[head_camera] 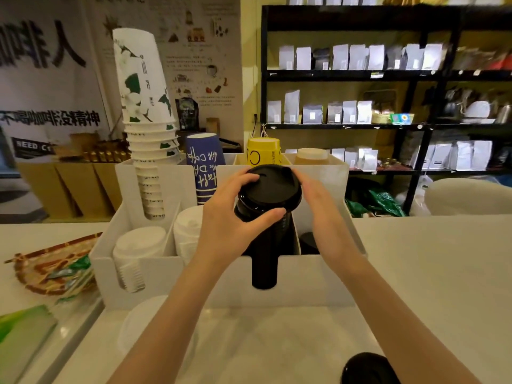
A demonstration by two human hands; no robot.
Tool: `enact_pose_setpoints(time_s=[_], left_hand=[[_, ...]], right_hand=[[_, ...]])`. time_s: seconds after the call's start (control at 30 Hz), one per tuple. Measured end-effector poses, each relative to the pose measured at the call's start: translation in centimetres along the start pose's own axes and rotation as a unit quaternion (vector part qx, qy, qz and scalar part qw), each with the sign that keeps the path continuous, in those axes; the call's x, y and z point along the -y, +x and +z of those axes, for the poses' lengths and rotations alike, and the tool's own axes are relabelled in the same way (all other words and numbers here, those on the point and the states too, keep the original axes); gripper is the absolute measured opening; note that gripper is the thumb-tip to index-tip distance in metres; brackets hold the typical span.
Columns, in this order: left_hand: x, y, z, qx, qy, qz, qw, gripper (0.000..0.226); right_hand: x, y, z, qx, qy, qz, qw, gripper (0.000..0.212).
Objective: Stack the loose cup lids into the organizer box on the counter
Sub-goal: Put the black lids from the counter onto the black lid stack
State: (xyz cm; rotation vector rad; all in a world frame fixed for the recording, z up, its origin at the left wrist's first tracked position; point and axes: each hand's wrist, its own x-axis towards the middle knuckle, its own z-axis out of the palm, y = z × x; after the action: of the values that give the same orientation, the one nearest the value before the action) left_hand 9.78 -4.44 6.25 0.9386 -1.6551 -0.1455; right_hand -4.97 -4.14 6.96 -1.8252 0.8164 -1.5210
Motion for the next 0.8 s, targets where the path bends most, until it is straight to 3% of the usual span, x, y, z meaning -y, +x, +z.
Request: enact_pose_setpoints(time_s=[0.23,0.4,0.53,0.8], left_hand=[[2.2,0.1,0.8,0.032,0.06,-0.042,0.997,0.065],[2.7,0.1,0.9,0.032,0.06,-0.065,0.996,0.061],[2.6,0.2,0.8,0.052,0.054,-0.077,0.994,0.056],[2.6,0.4,0.1,0.115,0.034,-0.107,0.987,0.065]], right_hand=[[-3.3,0.5,0.3,0.013,-0.009,0.113,0.993,0.041],[-3.6,0.5,0.5,0.013,0.013,0.127,0.992,0.022],[-3.9,0.4,0.7,0.024,-0.013,0.134,0.991,0.043],[-3.9,0.0,1.0,0.004,-0.056,0.127,0.99,0.043]])
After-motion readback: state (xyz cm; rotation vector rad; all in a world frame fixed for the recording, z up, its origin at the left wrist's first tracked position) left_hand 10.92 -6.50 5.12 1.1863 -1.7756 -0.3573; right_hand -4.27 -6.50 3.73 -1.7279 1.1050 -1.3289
